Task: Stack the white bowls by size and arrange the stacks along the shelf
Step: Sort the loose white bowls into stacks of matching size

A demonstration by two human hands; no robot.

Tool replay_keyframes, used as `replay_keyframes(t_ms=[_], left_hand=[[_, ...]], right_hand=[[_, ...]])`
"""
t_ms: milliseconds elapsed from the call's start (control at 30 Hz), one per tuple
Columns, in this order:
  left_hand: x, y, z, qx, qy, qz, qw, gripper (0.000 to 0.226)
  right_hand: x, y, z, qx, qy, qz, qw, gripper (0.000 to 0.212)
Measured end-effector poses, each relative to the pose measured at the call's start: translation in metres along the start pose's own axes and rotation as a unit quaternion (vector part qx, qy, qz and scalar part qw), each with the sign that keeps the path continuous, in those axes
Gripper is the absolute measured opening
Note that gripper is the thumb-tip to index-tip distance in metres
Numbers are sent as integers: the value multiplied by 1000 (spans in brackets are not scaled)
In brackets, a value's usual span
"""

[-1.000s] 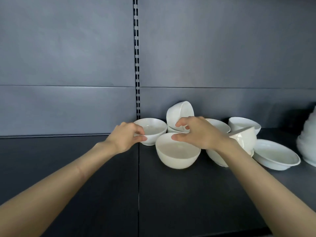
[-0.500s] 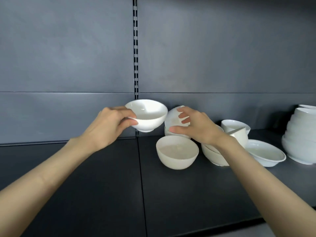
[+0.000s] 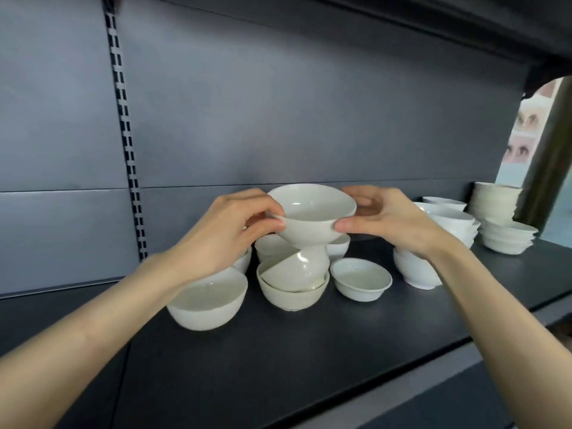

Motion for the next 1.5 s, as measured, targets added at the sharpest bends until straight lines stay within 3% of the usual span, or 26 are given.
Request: replay_keyframes(t_ms=[67,133,267,367,467,667,800,1000,1100,1267,1500], left_hand=[[-29,-17,12,9,49,23,999,8],[-58,-33,25,29,123,62,990,22],[-120,-64,39,163,229,105,954,57],[-162,-86,47,193,270,99,938,23],[-194,-110,57,204,327,101,917,28],[-236,-155,56,171,289,54,940,49],[-257,-174,45,158,264,76,948,44],[-281,-180,31,170,248,47,952,82],[-292,-174,26,184,240,41,952,94],[-303,-164,21,209,251,71,942,98],[-307,-154,25,222,253,113,935,94]], right_hand=[[32,9,13,9,-8,26,1000,45],[62,18,28,11,-19,40,999,48],[122,31,59,21,-11,56,998,48],[159,30,77,25,-14,57,998,52],[192,24,89,31,-13,65,997,55],[239,8,120,29,-40,84,995,56],[251,0,139,21,-41,86,995,48],[257,-7,172,-5,-23,60,998,50],[257,-11,185,-11,-37,47,998,39],[250,-21,201,-2,-62,17,998,27],[250,-31,214,19,-87,-21,996,43]])
Point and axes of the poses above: each hand's wrist, its own y-axis away from the middle knuckle, its own x-axis out of the back of the hand, z = x × y, the point moved 5 cm from there along -y, towards the middle knuckle, and after that the axes turned 2 degrees about y, right-handed, at the moved point
